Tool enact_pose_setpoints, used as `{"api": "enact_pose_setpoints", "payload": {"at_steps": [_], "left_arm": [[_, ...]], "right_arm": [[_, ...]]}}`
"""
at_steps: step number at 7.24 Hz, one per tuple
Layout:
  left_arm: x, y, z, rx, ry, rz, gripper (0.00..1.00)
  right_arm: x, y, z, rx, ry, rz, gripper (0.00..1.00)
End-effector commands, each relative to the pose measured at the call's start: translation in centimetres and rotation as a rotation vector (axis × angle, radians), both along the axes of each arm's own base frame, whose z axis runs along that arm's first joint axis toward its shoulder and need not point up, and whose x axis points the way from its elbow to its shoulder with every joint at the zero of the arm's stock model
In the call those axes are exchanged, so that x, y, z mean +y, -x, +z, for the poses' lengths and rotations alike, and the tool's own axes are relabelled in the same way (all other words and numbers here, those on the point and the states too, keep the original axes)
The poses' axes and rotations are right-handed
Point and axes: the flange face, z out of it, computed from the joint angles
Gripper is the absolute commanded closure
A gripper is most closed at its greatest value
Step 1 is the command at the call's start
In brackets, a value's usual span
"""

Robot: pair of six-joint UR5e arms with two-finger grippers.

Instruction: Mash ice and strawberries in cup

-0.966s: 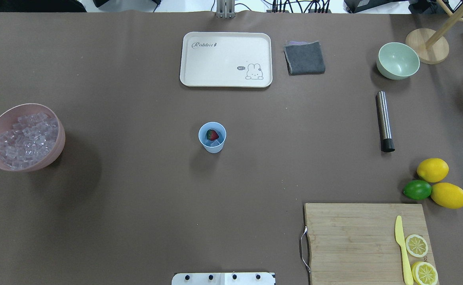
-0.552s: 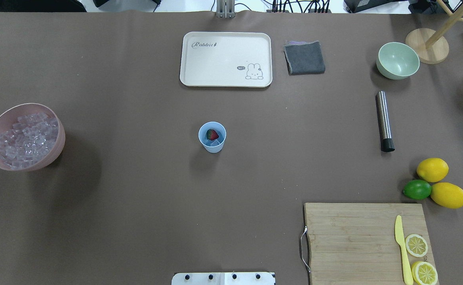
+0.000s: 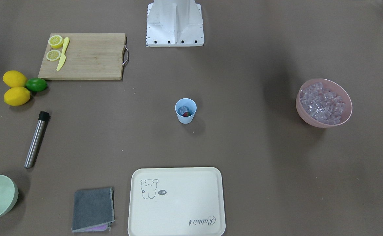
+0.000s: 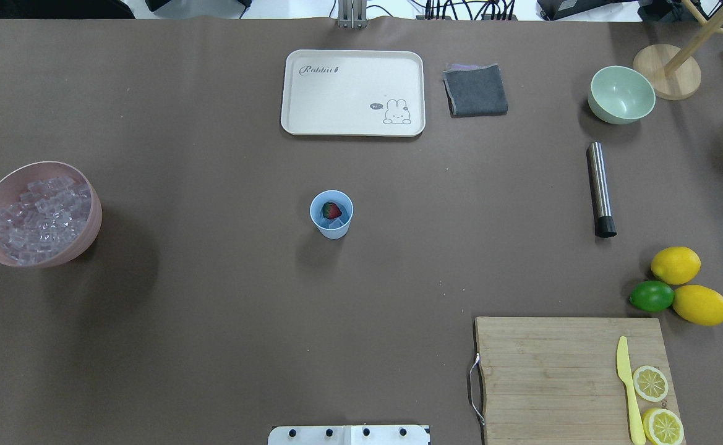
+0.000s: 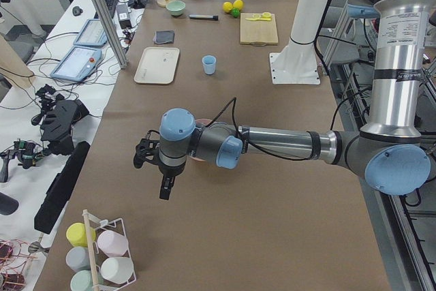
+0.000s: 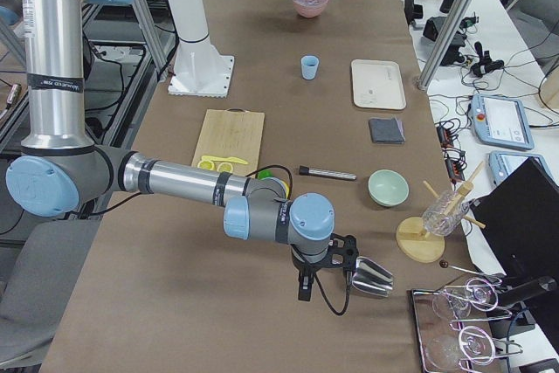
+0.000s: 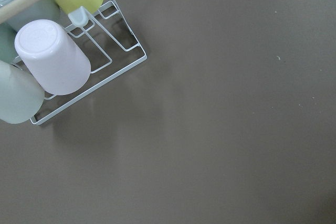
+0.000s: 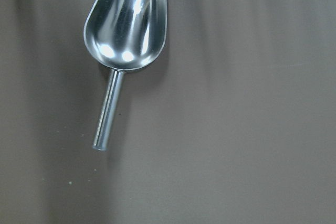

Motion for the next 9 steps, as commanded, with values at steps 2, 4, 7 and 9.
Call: {"api": "enact_pose_setpoints", "payload": {"at_steps": [2, 4, 7, 9], "left_arm": [[0.07, 0.00, 0.06, 0.000, 0.000, 0.001, 0.03], [0.02, 0.00, 0.30, 0.000, 0.005, 0.001, 0.03], [-0.18, 0.00, 0.29, 0.000, 0.006, 0.000, 0.03], [-0.25, -0.08, 0.53, 0.000, 0.010, 0.002, 0.03]], "right_arm": [[-0.75, 1.03, -7.00, -0.002, 0.045, -0.021, 0.00], [-0.60, 1.06, -6.86, -0.005, 0.042, -0.021, 0.00], [-0.63, 1.13, -6.88, -0.004, 0.040, -0.022, 0.00], [-0.63, 1.13, -6.75, -0.005, 0.042, -0.022, 0.00]]}}
